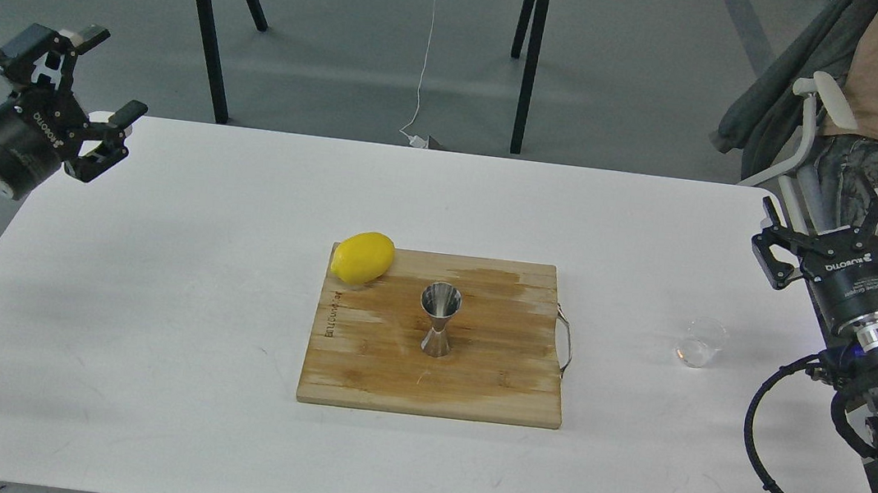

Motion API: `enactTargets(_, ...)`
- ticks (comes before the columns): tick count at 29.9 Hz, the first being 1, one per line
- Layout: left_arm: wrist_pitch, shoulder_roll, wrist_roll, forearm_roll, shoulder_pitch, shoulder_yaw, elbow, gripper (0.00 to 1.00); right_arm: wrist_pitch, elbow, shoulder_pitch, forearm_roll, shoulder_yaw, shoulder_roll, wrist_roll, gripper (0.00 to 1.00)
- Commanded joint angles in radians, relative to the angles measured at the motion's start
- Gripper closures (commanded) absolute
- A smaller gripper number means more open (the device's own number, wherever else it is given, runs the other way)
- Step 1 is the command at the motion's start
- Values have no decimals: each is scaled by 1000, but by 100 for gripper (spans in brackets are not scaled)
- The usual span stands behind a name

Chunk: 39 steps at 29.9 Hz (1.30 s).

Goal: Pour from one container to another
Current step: 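Withdraw the left gripper away from the jigger, then lower the right gripper and grasp the small clear glass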

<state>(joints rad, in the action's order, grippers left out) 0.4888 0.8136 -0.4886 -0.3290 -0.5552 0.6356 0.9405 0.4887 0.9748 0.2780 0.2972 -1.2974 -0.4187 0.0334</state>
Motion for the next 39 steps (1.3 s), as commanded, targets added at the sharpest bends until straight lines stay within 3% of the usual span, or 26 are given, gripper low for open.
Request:
enactTargets(1,0,-8,0,4,9,-5,-2,3,0,77,-68,111,12,-60,2,2)
enactTargets(5,0,-13,0,4,26,-5,-2,3,-13,249,-181,213,-8,-112,2,2)
enactTargets(14,0,-27,0,2,28,-7,-3,3,-568,499,-303,306,-92,-146,2,2)
enactTargets(19,0,-36,0,2,43,-7,-17,3,-737,504,-303,355,-82,-140,3,2)
enactTargets(24,0,-48,0,1,55,-7,-23,3,-803,502,-299,352,-45,-127,60,2)
enactTargets(30,0,-50,0,1,55,-7,-26,3,-814,487,-298,346,1,-126,82,2)
enactTargets(39,0,-50,0,1,57,-7,-26,2,-797,326,-255,313,29,-58,160,2)
